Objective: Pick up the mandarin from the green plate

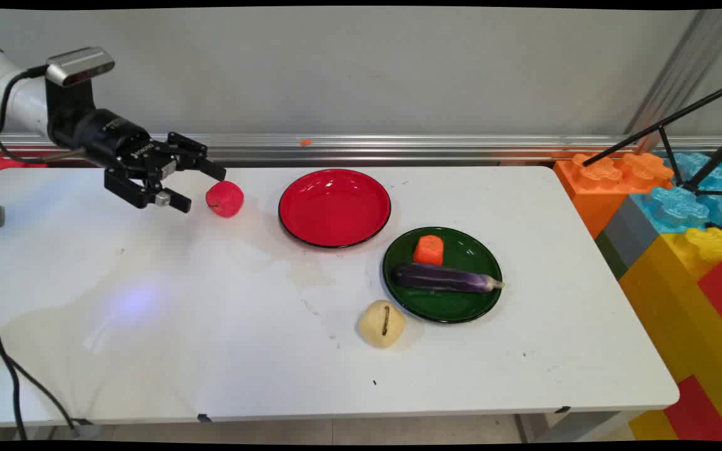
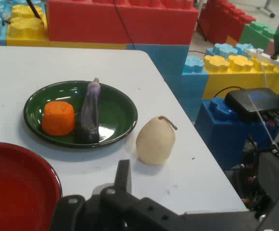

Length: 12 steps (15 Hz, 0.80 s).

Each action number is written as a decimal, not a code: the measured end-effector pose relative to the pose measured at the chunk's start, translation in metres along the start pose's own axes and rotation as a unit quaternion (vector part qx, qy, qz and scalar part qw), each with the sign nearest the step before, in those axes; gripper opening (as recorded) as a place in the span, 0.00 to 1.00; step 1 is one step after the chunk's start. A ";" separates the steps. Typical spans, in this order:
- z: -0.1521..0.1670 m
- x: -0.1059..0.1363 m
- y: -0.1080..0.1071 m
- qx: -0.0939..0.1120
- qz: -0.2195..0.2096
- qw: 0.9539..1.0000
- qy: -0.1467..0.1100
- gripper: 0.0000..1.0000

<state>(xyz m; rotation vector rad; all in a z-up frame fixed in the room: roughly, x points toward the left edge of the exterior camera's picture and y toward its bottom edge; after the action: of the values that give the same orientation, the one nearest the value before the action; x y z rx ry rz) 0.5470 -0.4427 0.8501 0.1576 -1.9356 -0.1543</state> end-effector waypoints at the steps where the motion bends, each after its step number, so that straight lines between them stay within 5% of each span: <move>1: -0.001 0.002 -0.002 -0.001 -0.002 1.000 0.002 1.00; 12: 0.014 0.070 -0.021 -0.025 -0.005 1.000 0.014 1.00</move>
<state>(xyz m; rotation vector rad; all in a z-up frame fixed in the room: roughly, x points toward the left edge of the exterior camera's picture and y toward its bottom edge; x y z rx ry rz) 0.5098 -0.4760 0.9053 0.1367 -1.9018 -0.2063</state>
